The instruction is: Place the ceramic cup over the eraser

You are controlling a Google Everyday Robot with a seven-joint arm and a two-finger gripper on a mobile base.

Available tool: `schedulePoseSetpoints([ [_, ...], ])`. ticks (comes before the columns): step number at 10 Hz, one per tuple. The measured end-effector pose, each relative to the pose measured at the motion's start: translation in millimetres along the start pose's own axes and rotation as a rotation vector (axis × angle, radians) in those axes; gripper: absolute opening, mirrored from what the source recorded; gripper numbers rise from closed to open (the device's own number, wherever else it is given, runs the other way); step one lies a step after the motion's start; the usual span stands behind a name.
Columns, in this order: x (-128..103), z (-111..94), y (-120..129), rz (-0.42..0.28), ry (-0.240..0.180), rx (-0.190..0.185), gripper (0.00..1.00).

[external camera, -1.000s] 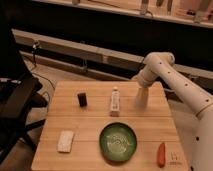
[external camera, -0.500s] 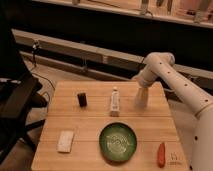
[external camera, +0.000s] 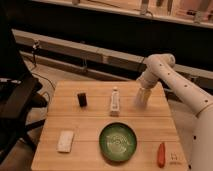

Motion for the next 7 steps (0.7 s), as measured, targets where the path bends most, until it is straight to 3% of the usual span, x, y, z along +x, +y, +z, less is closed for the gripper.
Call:
schedulePoseSetpoints([
  [4,18.3,11.5,3.7,0.057,0.011,-0.029,0.8],
  [7,17.8,21.8,6.3,0.072,0.002,-0.063,0.8],
])
